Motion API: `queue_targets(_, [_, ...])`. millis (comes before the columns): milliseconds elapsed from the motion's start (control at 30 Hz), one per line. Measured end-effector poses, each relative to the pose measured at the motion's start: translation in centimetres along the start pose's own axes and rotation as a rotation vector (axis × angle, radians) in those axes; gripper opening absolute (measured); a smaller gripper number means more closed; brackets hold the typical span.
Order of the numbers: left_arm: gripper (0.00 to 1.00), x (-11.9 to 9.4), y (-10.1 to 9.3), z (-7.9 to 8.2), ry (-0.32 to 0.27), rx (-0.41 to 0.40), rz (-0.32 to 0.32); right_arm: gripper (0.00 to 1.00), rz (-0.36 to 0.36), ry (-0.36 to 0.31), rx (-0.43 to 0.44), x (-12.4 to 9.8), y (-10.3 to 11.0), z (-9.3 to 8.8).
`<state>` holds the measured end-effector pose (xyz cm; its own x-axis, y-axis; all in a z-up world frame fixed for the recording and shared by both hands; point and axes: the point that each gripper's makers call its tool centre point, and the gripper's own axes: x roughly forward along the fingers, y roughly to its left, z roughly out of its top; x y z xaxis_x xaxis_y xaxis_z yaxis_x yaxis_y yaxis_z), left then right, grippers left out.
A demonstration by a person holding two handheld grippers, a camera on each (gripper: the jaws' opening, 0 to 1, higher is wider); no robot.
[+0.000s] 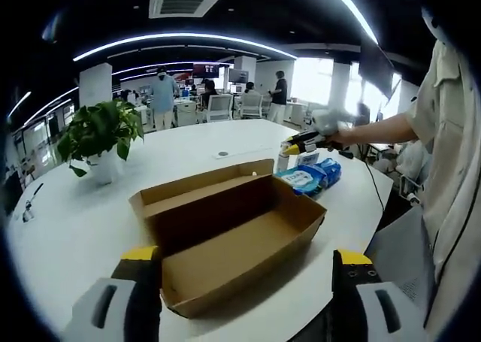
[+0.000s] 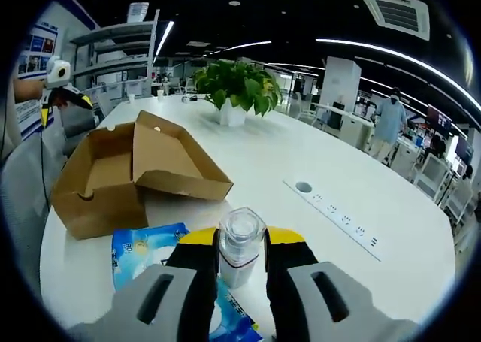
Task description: Operate the shoe box by opening the lid, removing the specified soft item, and placing it in the target area until the item is outside and the box remains undamaged.
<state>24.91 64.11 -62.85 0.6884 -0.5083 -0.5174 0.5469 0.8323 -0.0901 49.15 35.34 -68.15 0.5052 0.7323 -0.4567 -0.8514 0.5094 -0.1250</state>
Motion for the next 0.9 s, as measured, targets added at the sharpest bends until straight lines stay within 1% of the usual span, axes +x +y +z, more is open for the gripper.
queue_targets(300, [0.96,0.0,0.0,-0.1,0.006,0.001,0.000,0.21,0.000,0.004,0.009,-0.2,-0.3,-0.2])
queue_targets(567, [0.96,0.1,0.1,0.0,0.006,0.007,0.001,0.23,-0.007,-0.010,0.015,-0.4,-0.7,0.2])
queue_targets(700, [0.95,0.1,0.4,-0.2,0.015,0.007,0.014,0.25,-0.012,-0.010,0.019,-0.5,-0.8,0.3])
queue_targets(800, [0.92,0.0,0.8,-0.3,0.018,0.008,0.031,0.26,-0.015,-0.014,0.022,-0.7,-0.8,0.6])
queue_targets(900, [0.86,0.0,1.6,-0.5,0.025,0.004,0.069,0.29,-0.021,-0.017,0.035,-1.0,-0.6,1.1])
